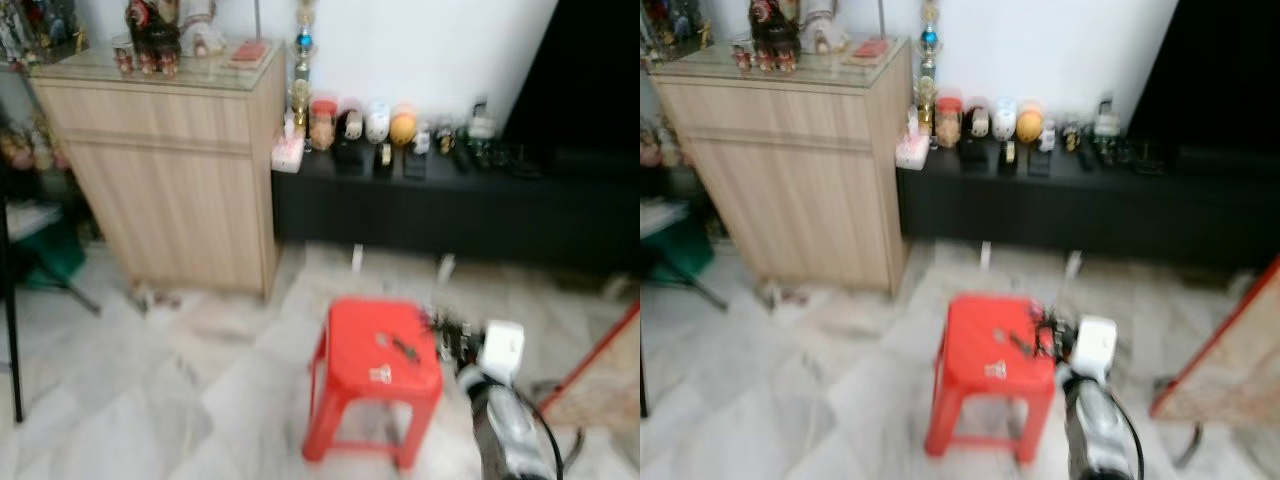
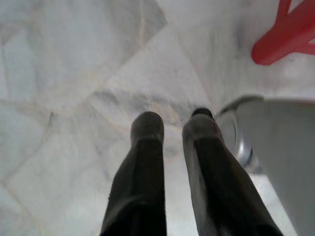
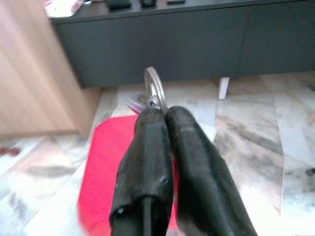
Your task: Hang keys on a hook
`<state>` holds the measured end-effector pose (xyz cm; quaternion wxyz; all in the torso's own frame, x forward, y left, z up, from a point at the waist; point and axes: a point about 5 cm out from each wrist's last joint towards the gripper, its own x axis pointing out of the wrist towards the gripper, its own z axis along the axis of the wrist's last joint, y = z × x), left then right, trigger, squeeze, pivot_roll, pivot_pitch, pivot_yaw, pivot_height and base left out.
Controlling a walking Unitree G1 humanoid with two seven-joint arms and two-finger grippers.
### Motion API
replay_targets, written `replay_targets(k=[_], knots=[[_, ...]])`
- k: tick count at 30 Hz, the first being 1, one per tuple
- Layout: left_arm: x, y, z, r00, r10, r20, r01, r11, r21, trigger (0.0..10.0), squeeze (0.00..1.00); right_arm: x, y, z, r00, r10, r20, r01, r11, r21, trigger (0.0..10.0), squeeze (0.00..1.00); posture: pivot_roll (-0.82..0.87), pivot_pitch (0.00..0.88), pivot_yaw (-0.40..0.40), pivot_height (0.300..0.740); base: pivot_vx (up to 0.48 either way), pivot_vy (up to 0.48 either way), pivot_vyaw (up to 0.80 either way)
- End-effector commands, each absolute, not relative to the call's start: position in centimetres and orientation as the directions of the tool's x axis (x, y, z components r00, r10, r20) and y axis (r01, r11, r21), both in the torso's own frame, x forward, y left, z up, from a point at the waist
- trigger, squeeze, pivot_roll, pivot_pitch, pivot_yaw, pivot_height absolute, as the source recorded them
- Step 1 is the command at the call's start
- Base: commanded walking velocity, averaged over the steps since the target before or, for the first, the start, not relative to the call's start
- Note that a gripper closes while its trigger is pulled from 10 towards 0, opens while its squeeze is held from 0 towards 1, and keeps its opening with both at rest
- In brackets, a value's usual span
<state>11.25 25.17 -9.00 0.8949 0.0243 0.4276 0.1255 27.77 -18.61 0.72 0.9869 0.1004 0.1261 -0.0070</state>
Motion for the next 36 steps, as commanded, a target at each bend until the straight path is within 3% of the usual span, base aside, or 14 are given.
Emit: replay_targets(k=[1, 23, 36], knots=[[11.17, 24.55, -9.23, 0.596, 0.232, -0.769, -0.194, 0.971, 0.143, 10.0, 0.0, 28.14, -19.1, 1.26, 0.974, -0.004, -0.228, 0.049, 0.981, 0.19, 10.0, 0.0, 0.22, 0.0, -0.112, 0.74, 0.0, 0.0, 0.0], [10.55, 24.96, -9.48, 0.548, 0.238, -0.802, -0.177, 0.97, 0.167, 10.0, 0.0, 28.56, -19.27, 1.57, 0.974, -0.034, -0.222, 0.079, 0.978, 0.195, 10.0, 0.0, 0.21, 0.0, -0.11, 0.74, 0.0, 0.0, 0.0], [11.37, 24.5, -9.4, 0.559, 0.232, -0.796, -0.166, 0.972, 0.166, 10.0, 0.0, 28.76, -19.39, 1.73, 0.974, -0.043, -0.222, 0.087, 0.978, 0.19, 10.0, 0.0, 0.22, 0.0, -0.112, 0.74, 0.0, -0.311, 0.0]])
